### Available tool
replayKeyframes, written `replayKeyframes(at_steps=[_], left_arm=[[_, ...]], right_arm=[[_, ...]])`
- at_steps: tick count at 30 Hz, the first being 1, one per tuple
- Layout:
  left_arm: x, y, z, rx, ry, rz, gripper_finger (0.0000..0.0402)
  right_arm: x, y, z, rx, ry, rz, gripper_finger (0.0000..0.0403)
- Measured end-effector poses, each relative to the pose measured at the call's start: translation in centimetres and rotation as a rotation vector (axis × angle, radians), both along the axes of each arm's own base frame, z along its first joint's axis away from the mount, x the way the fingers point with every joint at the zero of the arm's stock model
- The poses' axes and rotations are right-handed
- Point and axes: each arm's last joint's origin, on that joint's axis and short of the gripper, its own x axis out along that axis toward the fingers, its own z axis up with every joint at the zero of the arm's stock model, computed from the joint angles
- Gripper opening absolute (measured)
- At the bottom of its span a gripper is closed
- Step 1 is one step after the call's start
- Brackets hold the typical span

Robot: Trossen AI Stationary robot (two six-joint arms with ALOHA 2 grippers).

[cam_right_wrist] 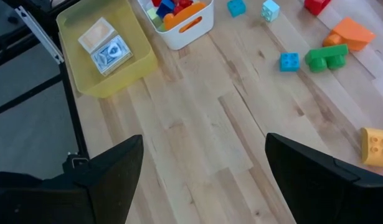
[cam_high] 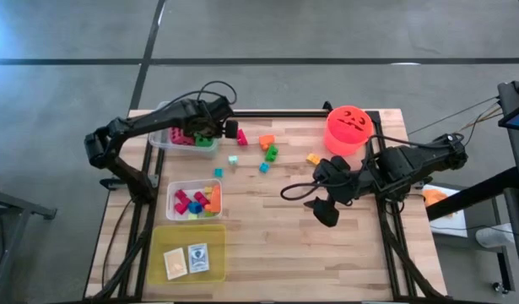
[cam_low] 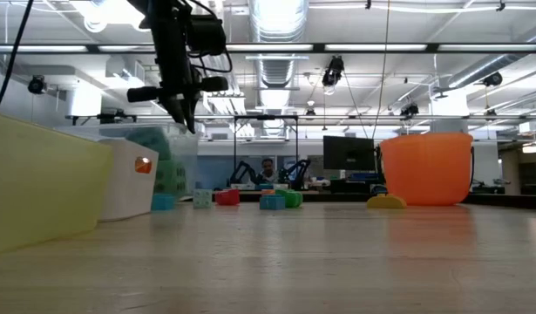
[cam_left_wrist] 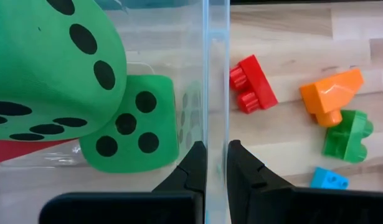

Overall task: Pick & Place Toys
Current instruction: Adjust the transparent bin, then put the light blue game piece into the white bin

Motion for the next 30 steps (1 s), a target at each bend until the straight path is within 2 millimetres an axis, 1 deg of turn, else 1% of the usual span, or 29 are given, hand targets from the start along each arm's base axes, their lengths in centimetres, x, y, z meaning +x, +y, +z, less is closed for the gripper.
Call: replayKeyframes(at_steps=[8, 10, 16, 21, 26, 30], left_arm=[[-0.1, 0.0, 0.0, -0.004, 0.001, 0.009, 0.0022], [-0.1, 0.0, 0.0, -0.007, 0.002, 0.008, 0.0041], [0.0, -0.1, 0.0, -0.033, -0.015, 0.004, 0.0138], [-0.1, -0.1, 0.0, -0.028, -0.005, -0.033, 0.0199], [-0.4, -0.4, 1.0, -0.006, -0.015, -0.128, 0.0239], [-0.8, -0.9, 2.0, 0.041, -0.006, -0.253, 0.025]], right_arm=[[-0.1, 0.2, 0.0, 0.0, 0.0, 0.006, 0.0332], [-0.1, 0.2, 0.0, 0.0, 0.0, 0.008, 0.0332], [-0.1, 0.3, 0.0, 0.002, 0.0, 0.009, 0.0332], [-0.1, 0.3, 0.0, 0.002, 0.0, 0.009, 0.0332], [-0.1, 0.3, 0.0, -0.001, 0.0, 0.012, 0.0332], [-0.1, 0.3, 0.0, -0.005, 0.0, 0.017, 0.0332]])
